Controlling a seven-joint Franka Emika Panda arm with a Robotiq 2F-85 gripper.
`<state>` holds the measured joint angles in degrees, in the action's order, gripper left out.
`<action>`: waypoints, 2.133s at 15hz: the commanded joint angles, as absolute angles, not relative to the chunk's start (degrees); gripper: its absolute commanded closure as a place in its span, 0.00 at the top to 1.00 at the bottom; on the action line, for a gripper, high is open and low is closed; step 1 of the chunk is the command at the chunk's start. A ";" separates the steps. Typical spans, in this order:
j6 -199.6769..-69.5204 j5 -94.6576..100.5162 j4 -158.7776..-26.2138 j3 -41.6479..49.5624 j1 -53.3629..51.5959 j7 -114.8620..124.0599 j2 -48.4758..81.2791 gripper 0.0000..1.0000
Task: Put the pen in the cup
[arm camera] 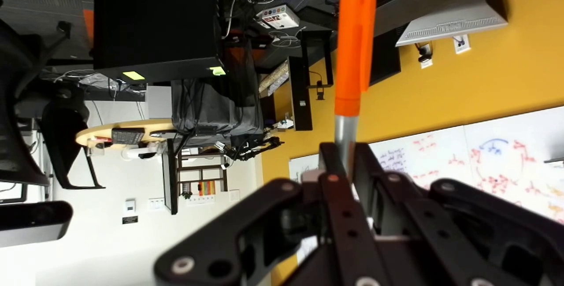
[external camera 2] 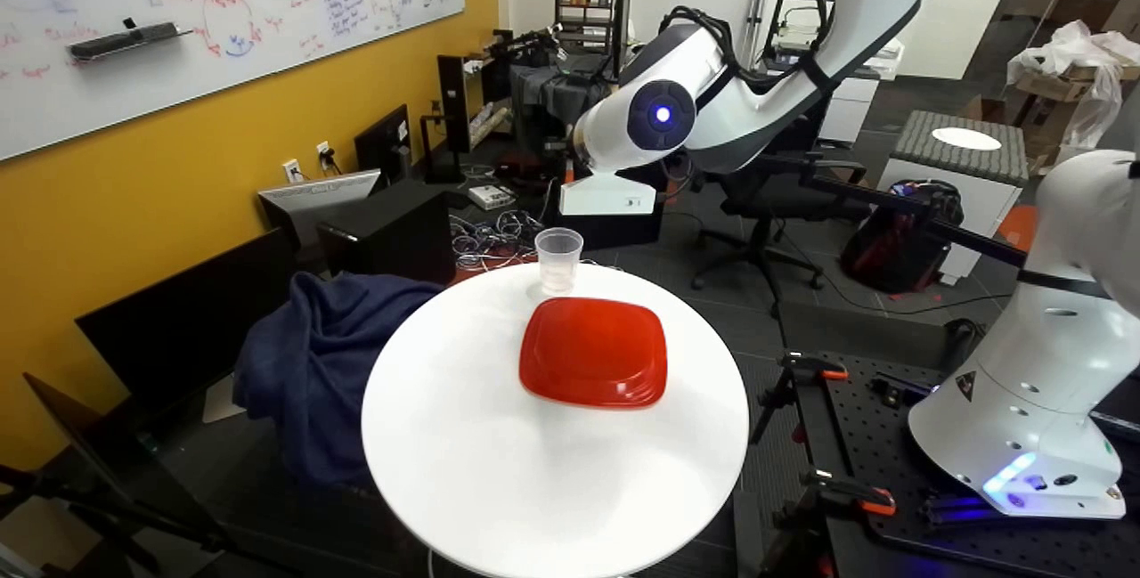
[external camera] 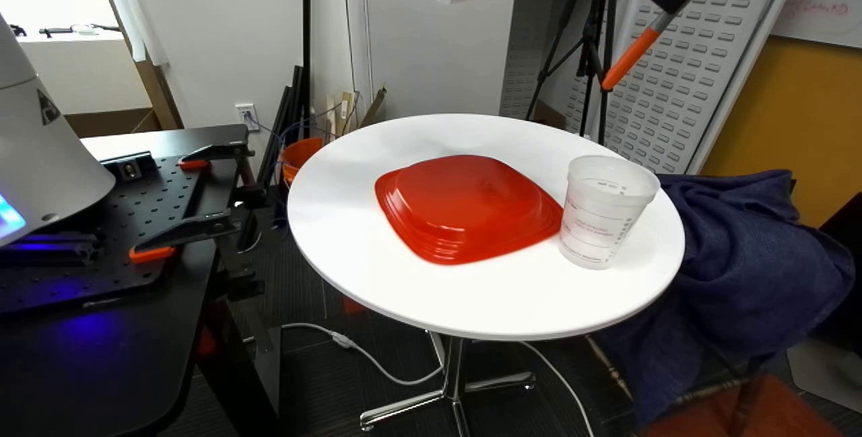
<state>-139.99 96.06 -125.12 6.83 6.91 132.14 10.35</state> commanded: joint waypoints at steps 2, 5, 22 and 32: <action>-139.81 97.66 -120.60 6.44 7.78 134.35 14.95 0.03; -140.02 97.03 -118.44 6.24 8.01 133.73 17.72 0.03; -139.11 95.36 -111.86 5.21 8.15 132.69 28.46 0.03; -138.79 95.44 -112.09 4.62 7.88 133.46 28.90 0.79</action>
<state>-139.99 95.62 -112.91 5.37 7.51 132.14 28.57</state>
